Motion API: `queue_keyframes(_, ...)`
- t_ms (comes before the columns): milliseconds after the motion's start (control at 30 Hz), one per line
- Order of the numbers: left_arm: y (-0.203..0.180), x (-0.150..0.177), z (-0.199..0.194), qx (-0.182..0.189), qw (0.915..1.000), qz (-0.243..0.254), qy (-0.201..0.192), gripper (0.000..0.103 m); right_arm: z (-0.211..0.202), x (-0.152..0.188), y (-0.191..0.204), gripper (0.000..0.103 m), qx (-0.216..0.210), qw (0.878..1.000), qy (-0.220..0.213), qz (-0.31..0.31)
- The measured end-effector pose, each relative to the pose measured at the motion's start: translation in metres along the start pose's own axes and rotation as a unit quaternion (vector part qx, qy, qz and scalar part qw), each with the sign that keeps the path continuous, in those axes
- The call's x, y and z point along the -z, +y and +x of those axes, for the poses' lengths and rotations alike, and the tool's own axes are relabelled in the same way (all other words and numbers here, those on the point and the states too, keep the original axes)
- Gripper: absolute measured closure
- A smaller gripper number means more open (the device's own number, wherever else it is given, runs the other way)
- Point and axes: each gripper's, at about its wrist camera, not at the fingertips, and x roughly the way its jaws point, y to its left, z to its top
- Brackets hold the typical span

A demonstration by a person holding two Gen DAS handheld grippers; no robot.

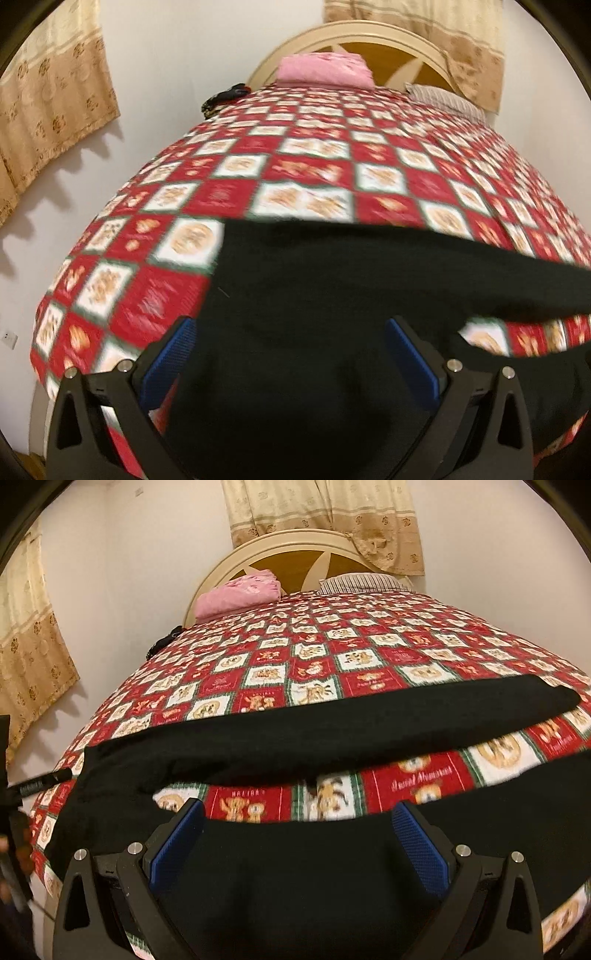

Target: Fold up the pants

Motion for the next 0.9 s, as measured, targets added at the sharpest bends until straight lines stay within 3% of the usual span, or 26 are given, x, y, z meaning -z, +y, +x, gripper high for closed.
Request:
queue_keyframes(67, 0.019, -0.016, 0.016, 0.003, 1.0, -0.006, 0.002, 0.0, 0.005, -0.008, 0.0, 0.001, -0.009, 1.0, 0.001, 0.0)
queue_keyframes(167, 0.037, -0.038, 0.049, 0.043, 0.9988, -0.004, 0.021, 0.001, 0.012, -0.019, 0.003, 0.001, -0.02, 1.0, 0.0, -0.008)
queue_keyframes(400, 0.042, -0.05, 0.122, 0.056, 0.993, -0.014, 0.103, 0.036, 0.048, -0.061, 0.003, 0.001, -0.034, 0.997, 0.022, -0.072)
queue_keyframes(433, 0.041, -0.049, 0.129, 0.059, 0.9918, -0.015, 0.112, 0.037, 0.057, -0.067, 0.004, 0.001, -0.037, 0.995, 0.027, -0.092)
queue_keyframes(533, 0.04, -0.049, 0.129, 0.069, 0.9924, -0.009, 0.101, 0.037, 0.1, -0.09, 0.005, 0.004, -0.051, 0.983, 0.067, -0.163)
queue_keyframes(667, 0.042, -0.053, 0.132, 0.076, 0.9917, -0.011, 0.103, 0.037, 0.164, -0.108, 0.001, 0.028, -0.058, 0.97, 0.133, -0.197)
queue_keyframes(800, 0.044, -0.055, 0.135, 0.084, 0.9913, -0.026, 0.098, 0.034, 0.206, -0.107, -0.002, 0.03, -0.098, 0.956, 0.195, -0.196)
queue_keyframes(900, 0.037, -0.056, 0.137, 0.075, 0.9931, -0.004, 0.09, 0.034, 0.207, -0.099, 0.012, 0.035, -0.086, 0.945, 0.19, -0.254)
